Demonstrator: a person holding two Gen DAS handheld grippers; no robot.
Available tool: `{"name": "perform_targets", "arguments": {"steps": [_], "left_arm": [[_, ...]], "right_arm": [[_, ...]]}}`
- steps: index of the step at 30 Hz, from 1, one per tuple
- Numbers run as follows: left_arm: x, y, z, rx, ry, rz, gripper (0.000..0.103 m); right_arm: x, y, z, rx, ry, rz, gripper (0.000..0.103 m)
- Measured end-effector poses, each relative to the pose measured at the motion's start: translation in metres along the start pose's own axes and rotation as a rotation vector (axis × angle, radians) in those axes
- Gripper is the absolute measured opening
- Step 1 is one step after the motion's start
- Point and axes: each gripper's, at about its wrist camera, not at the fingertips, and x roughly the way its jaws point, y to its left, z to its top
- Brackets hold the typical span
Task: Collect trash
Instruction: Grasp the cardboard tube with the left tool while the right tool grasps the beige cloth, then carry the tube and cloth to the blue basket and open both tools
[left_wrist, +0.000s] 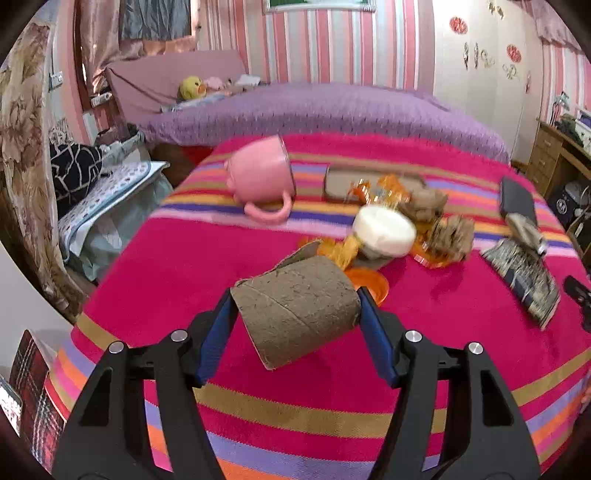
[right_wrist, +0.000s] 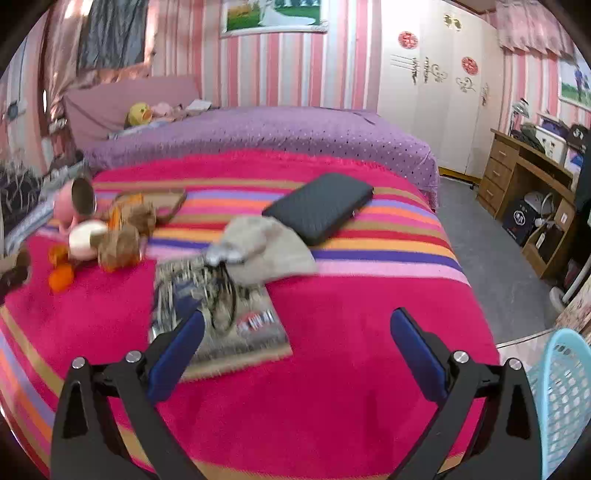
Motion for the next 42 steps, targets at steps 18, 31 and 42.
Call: {"name": "perform_targets", "arguments": {"steps": [18, 31, 42], "left_arm": [[-0.002, -0.053, 0.037, 0.044, -0.095, -0.028, 0.064], [-0.024, -0.108, 0.026, 0.048, -0.092, -0.119, 0.064], [-0.04, -0.169, 0.009, 0.1, -0.113, -0.156, 0.064]], "right_arm": [[0.071, 0.024, 0.041, 0.041, 0.114, 0.076, 0.025], [-0.035, -0.055, 0.006, 0.076, -0.036, 0.039, 0.022], [-0.07, -0.117, -0.016, 0.054, -0.087, -0.018, 0.022]]}}
